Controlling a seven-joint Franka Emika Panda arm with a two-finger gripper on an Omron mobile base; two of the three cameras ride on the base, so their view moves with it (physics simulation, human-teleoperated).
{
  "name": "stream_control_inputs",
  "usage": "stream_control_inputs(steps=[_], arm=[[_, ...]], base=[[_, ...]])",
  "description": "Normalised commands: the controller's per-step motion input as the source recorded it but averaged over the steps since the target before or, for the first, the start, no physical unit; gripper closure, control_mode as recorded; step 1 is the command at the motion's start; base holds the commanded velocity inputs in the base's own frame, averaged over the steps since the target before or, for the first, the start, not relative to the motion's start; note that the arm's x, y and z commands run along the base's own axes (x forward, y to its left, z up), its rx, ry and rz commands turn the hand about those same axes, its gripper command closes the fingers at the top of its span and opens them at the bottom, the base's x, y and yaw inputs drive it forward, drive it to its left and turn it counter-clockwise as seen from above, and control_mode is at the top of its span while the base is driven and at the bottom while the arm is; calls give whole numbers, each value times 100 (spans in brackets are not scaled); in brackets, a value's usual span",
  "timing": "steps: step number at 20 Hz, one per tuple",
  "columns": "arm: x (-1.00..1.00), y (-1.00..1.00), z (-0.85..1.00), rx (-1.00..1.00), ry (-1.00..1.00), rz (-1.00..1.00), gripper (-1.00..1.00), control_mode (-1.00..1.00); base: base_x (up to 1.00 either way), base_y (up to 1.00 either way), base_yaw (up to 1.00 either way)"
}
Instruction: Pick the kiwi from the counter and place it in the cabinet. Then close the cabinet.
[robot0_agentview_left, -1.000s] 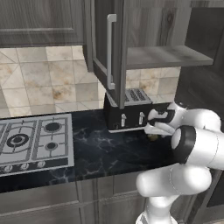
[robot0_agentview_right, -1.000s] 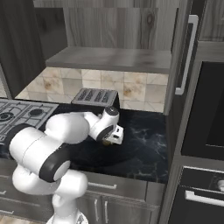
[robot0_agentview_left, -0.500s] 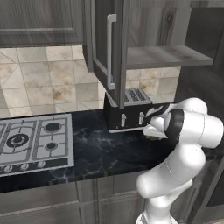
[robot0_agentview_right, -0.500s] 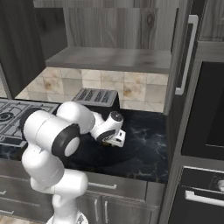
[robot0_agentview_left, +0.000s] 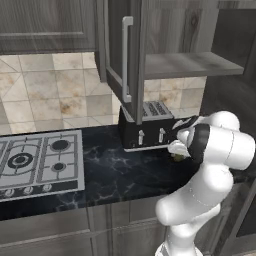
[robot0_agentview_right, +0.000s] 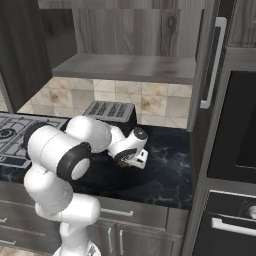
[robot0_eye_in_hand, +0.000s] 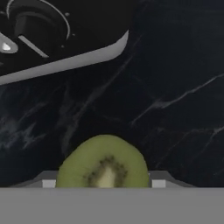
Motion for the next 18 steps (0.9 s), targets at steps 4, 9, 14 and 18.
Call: stream_control_inputs(steps=[4,9,14,18], arm=[[-100,-8,80,-6,-39,7,100,-100],[-73,6,100,-15,-40,11,100,-100],[-51,31,100,-21,-38,10,100,-100],[-43,6,100,-19,-28,3,100,-100]], base=[[0,0,0],[0,0,0],[0,0,0],[0,0,0]])
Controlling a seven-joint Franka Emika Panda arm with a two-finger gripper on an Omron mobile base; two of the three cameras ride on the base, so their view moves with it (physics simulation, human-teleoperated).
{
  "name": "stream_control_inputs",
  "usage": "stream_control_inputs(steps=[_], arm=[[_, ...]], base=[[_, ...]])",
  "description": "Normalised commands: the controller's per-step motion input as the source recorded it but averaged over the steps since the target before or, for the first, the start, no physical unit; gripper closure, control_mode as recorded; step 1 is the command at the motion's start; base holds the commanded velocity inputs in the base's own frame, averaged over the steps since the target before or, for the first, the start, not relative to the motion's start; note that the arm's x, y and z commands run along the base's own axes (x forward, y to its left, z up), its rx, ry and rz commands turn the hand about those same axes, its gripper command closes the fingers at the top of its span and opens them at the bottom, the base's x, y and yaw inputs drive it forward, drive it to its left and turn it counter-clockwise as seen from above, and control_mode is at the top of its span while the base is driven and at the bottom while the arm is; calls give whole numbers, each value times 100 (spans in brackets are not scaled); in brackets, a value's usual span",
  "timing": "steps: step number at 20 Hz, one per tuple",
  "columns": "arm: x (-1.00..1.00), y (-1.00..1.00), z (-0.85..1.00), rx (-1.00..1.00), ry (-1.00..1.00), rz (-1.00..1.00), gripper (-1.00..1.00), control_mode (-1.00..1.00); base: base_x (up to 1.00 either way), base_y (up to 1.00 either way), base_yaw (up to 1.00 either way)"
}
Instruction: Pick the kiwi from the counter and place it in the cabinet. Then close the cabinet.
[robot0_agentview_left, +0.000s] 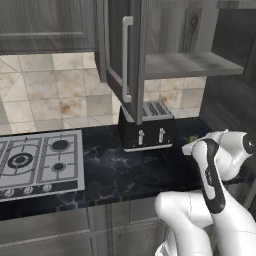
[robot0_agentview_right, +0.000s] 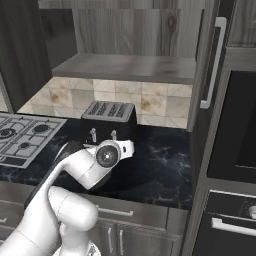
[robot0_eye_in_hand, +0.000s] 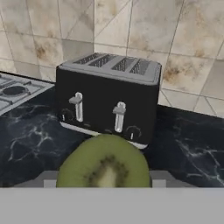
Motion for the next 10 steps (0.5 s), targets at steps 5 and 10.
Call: stream_control_inputs(steps=[5,10], arm=[[-29,0,100,-18,-12,0,100,-100],[-17,0,100,-17,-3,0,100,-100]], base=[[0,0,0],[0,0,0]])
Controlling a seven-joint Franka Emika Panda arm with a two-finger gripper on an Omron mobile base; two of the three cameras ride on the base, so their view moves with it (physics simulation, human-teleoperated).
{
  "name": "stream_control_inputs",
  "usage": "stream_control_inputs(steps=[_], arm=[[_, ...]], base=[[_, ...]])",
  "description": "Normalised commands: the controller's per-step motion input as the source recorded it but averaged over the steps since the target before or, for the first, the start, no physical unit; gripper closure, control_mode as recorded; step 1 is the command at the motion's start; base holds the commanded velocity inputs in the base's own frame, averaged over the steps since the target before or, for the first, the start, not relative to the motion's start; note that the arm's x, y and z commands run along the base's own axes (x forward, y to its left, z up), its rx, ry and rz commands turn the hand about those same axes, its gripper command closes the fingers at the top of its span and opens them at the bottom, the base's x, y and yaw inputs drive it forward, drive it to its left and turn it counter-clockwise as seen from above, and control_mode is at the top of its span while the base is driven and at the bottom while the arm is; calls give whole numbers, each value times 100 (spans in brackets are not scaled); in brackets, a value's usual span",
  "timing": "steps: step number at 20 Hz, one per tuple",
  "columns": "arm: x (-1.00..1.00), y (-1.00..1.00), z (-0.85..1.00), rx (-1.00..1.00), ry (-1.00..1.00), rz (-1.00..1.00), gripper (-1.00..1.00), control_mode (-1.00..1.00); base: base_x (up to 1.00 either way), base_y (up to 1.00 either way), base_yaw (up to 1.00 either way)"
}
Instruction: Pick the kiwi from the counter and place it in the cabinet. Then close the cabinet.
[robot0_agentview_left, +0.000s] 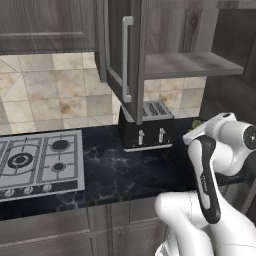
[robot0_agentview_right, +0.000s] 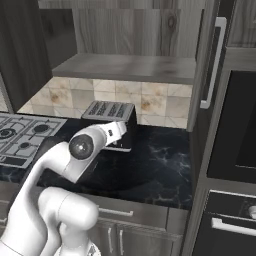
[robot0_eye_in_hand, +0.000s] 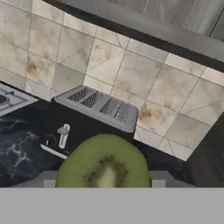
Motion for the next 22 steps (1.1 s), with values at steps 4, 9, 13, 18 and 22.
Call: stream_control_inputs(steps=[4,9,13,18,22], arm=[[-2,-1,100,-10,0,0,100,-100],[-13,-7,100,-7,0,0,100,-100],[5,-6,100,-1,0,0,100,-100],[33,-1,79,0,-3,0,100,-100],[74,0,28,0,-13,0,100,-100]], base=[[0,0,0],[0,0,0],[0,0,0],[0,0,0],[0,0,0]])
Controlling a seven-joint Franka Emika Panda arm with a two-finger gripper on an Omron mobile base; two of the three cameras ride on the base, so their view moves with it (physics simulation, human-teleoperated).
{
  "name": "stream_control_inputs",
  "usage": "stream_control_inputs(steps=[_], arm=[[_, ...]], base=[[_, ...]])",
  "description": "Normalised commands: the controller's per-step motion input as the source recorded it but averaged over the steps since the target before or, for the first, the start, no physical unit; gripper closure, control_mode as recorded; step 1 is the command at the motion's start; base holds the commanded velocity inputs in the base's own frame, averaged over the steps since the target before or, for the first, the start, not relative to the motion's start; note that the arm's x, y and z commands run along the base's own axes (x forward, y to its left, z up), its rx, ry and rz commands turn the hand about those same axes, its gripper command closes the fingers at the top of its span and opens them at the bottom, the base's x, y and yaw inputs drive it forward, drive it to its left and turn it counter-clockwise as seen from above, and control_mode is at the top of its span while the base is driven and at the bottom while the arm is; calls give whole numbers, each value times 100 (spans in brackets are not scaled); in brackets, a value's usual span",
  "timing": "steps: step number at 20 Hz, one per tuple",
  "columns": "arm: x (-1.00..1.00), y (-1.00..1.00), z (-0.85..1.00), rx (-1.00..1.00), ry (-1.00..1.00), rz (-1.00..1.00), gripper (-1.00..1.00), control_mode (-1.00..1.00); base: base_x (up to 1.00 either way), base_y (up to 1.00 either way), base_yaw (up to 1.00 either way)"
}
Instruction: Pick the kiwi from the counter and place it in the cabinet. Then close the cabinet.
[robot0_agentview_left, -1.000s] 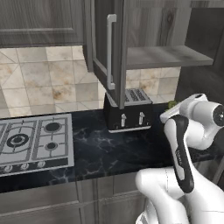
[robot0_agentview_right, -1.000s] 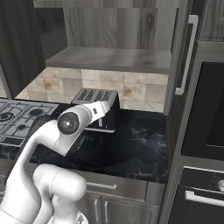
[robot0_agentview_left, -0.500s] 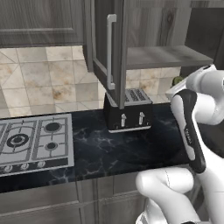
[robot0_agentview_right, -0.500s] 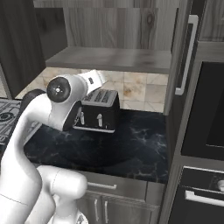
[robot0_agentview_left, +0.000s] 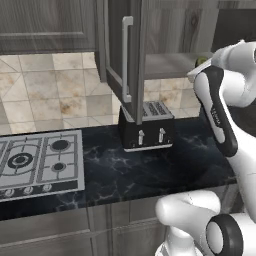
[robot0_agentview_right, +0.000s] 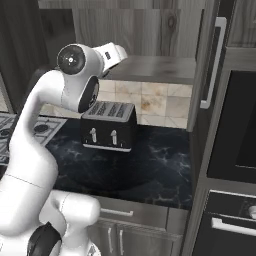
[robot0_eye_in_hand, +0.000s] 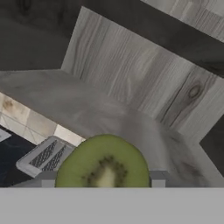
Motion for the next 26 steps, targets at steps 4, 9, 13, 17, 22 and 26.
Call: stream_control_inputs(steps=[4,9,13,17,22,26], arm=[[98,0,0,0,-2,-1,100,-100],[85,0,-12,0,1,-4,100,-100],[64,0,-3,0,14,-3,100,-100],[75,0,-6,0,9,-1,100,-100],[54,0,-1,0,5,0,-100,-100],[12,-8,-36,0,-7,0,-100,-100]], base=[[0,0,0],[0,0,0],[0,0,0],[0,0,0],[0,0,0],[0,0,0]])
